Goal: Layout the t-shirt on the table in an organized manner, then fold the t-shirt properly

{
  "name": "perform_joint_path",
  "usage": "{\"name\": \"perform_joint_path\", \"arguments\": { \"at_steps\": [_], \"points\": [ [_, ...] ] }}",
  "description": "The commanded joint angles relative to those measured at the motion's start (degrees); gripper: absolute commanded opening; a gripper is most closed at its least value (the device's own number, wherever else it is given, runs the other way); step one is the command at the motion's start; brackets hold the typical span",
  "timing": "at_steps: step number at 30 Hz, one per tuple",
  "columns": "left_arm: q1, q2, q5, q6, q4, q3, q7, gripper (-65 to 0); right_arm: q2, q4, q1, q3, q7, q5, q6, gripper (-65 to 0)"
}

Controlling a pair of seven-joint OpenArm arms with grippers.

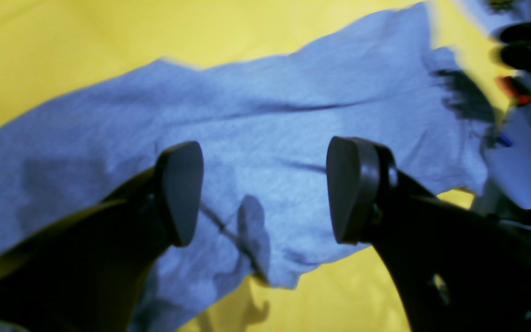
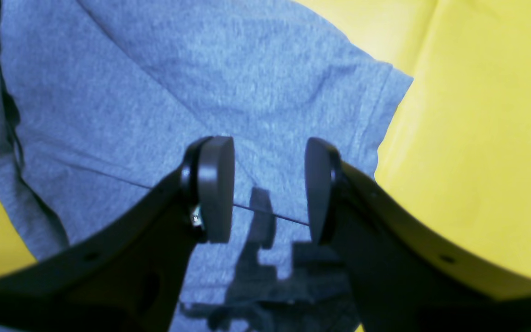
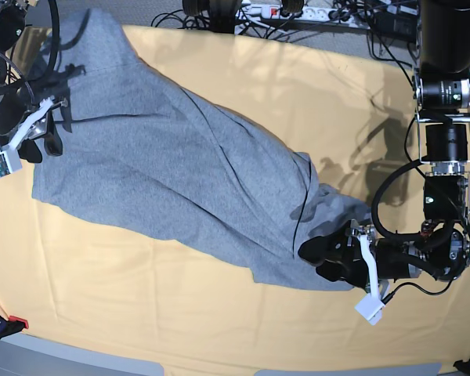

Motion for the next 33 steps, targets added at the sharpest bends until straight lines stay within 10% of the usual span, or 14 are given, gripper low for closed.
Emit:
{"name": "perform_joint_path", "arguments": {
  "at_steps": [1, 22, 33],
  "points": [
    [-0.9, -1.1, -2.0, -0.9, 0.9, -0.4, -0.8, -21.6, 1.0, 1.0, 0.5, 0.4, 0.9, 0.9, 0.0, -37.6],
    [14.1, -4.4, -1.8, -2.6, 1.0, -0.4, -0.8, -21.6, 0.9, 1.0, 0.5, 0.4, 0.9, 1.0, -0.4, -37.6],
    [14.4, -0.5, -1.8, -4.8, 1.0, -0.4, -0.8, -21.6, 0.9, 1.0, 0.5, 0.4, 0.9, 1.1, -0.4, -37.6]
  ]
}}
